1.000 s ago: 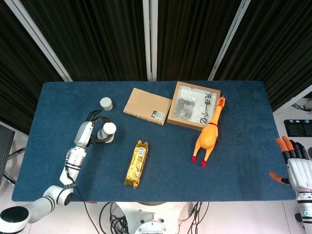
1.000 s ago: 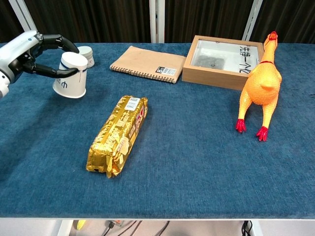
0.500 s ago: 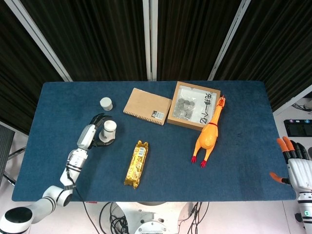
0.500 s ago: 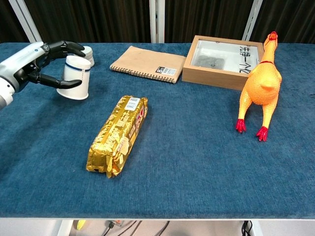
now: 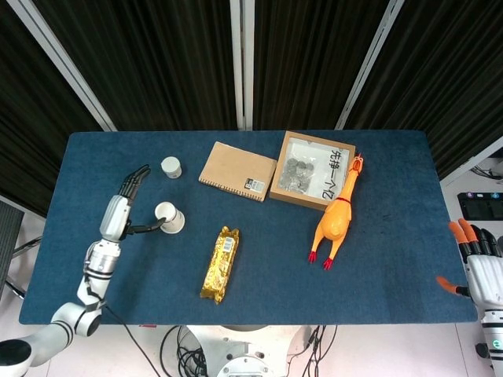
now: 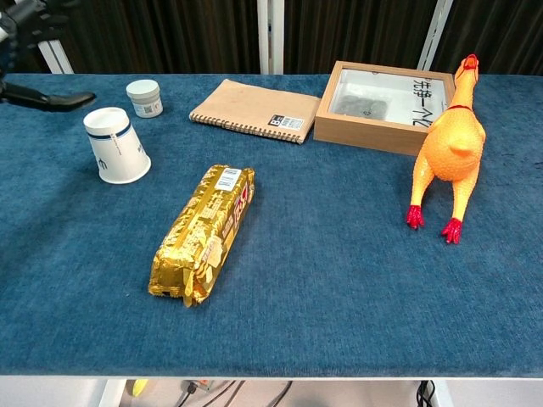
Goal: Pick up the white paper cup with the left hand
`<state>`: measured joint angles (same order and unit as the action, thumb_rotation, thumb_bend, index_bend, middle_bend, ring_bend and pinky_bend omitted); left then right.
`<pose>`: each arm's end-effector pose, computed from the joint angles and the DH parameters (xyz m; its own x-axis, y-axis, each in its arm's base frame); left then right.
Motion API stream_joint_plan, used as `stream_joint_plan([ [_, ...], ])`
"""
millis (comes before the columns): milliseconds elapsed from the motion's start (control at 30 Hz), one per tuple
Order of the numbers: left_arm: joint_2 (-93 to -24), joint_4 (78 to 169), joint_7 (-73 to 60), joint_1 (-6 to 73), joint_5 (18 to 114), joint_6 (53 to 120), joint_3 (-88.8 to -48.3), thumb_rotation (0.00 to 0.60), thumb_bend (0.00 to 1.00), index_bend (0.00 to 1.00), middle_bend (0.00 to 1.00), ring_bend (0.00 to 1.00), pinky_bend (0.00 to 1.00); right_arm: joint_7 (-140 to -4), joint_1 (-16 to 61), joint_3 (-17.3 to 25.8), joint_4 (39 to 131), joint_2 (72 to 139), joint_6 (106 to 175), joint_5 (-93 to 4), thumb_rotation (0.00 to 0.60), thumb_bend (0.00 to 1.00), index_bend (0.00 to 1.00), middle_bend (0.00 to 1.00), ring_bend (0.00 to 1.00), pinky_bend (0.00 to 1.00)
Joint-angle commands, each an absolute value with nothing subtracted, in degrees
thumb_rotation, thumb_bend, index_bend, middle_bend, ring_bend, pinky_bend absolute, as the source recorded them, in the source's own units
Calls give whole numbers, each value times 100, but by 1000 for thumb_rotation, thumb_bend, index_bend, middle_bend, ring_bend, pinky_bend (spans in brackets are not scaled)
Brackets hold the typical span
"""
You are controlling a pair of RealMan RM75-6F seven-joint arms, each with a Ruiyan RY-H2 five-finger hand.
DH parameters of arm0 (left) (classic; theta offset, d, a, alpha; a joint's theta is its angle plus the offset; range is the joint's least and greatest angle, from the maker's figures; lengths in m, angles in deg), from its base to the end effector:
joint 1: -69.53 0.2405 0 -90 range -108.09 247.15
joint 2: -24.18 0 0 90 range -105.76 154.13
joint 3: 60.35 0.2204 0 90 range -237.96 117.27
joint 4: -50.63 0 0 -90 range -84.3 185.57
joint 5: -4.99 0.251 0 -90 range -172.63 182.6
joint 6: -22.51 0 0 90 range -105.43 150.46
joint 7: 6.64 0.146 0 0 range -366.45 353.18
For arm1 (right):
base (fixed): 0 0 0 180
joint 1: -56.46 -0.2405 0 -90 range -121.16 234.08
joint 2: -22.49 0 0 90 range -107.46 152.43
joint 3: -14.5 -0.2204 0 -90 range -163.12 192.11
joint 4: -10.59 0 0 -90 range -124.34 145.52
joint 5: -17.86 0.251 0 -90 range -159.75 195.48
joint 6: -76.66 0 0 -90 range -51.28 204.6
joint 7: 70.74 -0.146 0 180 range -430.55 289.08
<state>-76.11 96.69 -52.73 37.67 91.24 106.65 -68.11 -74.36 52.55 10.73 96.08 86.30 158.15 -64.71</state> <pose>-0.2303 0.3416 0.0060 -0.2448 0.0208 0.9693 0.8801 -0.4147 0.2312 -0.3368 -0.1840 0.1219 0.4407 -0.0429 0.8966 -0.8932 0.0783 0.4427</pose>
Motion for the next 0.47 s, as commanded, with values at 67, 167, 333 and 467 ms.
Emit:
stream_joint_plan([
  [67, -6277, 11060, -3131, 4510, 9028, 11175, -6730, 600, 177, 28, 14, 0, 0, -7292, 5318, 1071, 9620, 8631, 15954, -6490, 600, 21, 0, 0, 0, 0],
  [167, -5273, 12340, -1643, 4990, 8650, 10877, -6425, 600, 176, 70, 55, 0, 0, -7192, 5352, 1072, 9633, 8654, 16052, -6526, 600, 21, 0, 0, 0, 0],
  [333, -4533, 13420, -478, 5607, 8314, 10986, -6088, 600, 168, 56, 53, 0, 0, -7153, 5355, 1088, 9656, 8704, 16133, -6639, 600, 19, 0, 0, 0, 0],
  [467, -4403, 13570, -450, 5845, 8339, 10989, -5934, 600, 151, 55, 32, 0, 0, -6973, 5346, 1120, 9706, 8735, 16214, -6786, 600, 19, 0, 0, 0, 0],
])
